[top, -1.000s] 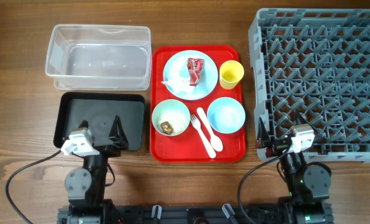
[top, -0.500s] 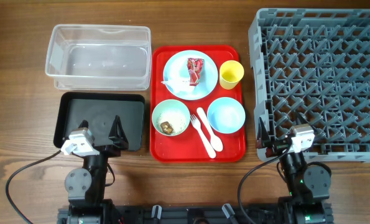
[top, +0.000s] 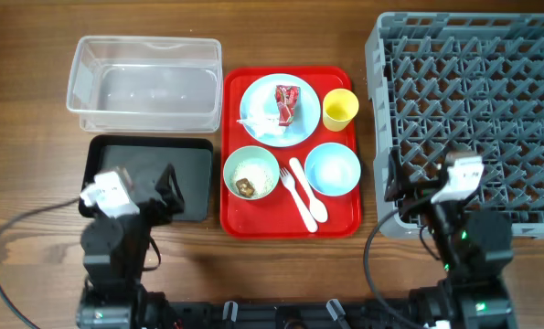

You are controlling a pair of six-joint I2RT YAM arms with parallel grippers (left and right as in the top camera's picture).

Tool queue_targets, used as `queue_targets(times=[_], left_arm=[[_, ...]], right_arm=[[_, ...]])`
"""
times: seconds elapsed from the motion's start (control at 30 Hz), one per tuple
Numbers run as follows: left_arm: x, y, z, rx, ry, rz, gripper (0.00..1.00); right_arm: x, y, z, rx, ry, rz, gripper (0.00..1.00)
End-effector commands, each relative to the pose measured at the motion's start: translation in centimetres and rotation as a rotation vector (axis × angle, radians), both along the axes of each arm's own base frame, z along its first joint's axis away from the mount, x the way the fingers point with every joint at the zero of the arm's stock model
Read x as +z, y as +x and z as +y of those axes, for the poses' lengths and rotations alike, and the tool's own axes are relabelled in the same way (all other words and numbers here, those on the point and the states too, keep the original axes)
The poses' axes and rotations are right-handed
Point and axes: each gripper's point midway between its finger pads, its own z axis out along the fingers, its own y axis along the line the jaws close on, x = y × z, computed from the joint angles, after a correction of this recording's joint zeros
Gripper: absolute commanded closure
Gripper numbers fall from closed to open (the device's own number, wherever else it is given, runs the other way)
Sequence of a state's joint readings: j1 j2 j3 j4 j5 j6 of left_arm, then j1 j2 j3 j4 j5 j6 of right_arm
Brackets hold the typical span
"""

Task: Sort waste into correct bins and load items into the dishwasher rack
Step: 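Reach the left gripper to the white tissue on the blue plate and grasp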

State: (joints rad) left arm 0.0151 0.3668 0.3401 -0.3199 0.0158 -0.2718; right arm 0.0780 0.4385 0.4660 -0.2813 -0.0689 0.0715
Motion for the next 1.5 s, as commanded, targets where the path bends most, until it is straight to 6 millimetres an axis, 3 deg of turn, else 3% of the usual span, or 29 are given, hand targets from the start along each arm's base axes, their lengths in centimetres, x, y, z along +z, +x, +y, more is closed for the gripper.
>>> queue_targets(times=[0.0,0.2,0.43,0.53,0.6,0.73,0.8,0.87,0.93,1.1,1.23,1.47], left_arm=[[3.2,1.5,-0.5,-0.028,-0.02,0.096,0.0],[5.1,3.0,-1.7,-0.086,-0.068,0.417,0.0],[1.8,3.3,-1.9,-0.089,-0.088,0.628,0.0],[3.3,5.7,-4.4,-0.221,-0.159,0.537,0.0],[4.9,8.0,-5.2,-0.243,-0.144,0.493,0.0],[6.2,11.7,-7.3,-0.268,-0.073,0.479,0.0],[6.5,14.2,-9.7,-0.311,-0.002,0.474,0.0],[6.2,16.2,-13.4,-0.403,0.048,0.446,0.0],[4.9,17.5,-16.1,-0.447,0.099,0.427,0.0],[-2.1,18.5,-21.7,-0.513,0.263,0.495,0.0],[-7.5,18.8,-22.4,-0.471,0.371,0.578,0.0],[-12.5,18.5,-21.9,-0.461,0.414,0.682,0.01]], right_arm=[[2.9,1.3,-0.1,-0.017,0.001,0.1,0.0],[3.9,1.4,-0.1,-0.016,-0.03,0.362,0.0],[2.9,0.6,0.2,0.003,-0.029,0.465,0.0],[2.8,0.7,-1.0,-0.059,-0.057,0.464,0.0],[2.8,0.6,-1.1,-0.068,-0.063,0.467,0.0],[2.8,0.6,-1.1,-0.068,-0.062,0.468,0.0],[2.8,0.6,-1.1,-0.07,-0.059,0.468,0.0],[2.7,0.6,-1.1,-0.071,-0.057,0.469,0.0],[2.7,0.6,-1.1,-0.071,-0.057,0.469,0.0],[2.7,0.6,-1.1,-0.071,-0.057,0.472,0.0],[2.5,0.4,-1.2,-0.071,-0.058,0.484,0.0],[2.4,0.3,-1.2,-0.071,-0.06,0.49,0.0]])
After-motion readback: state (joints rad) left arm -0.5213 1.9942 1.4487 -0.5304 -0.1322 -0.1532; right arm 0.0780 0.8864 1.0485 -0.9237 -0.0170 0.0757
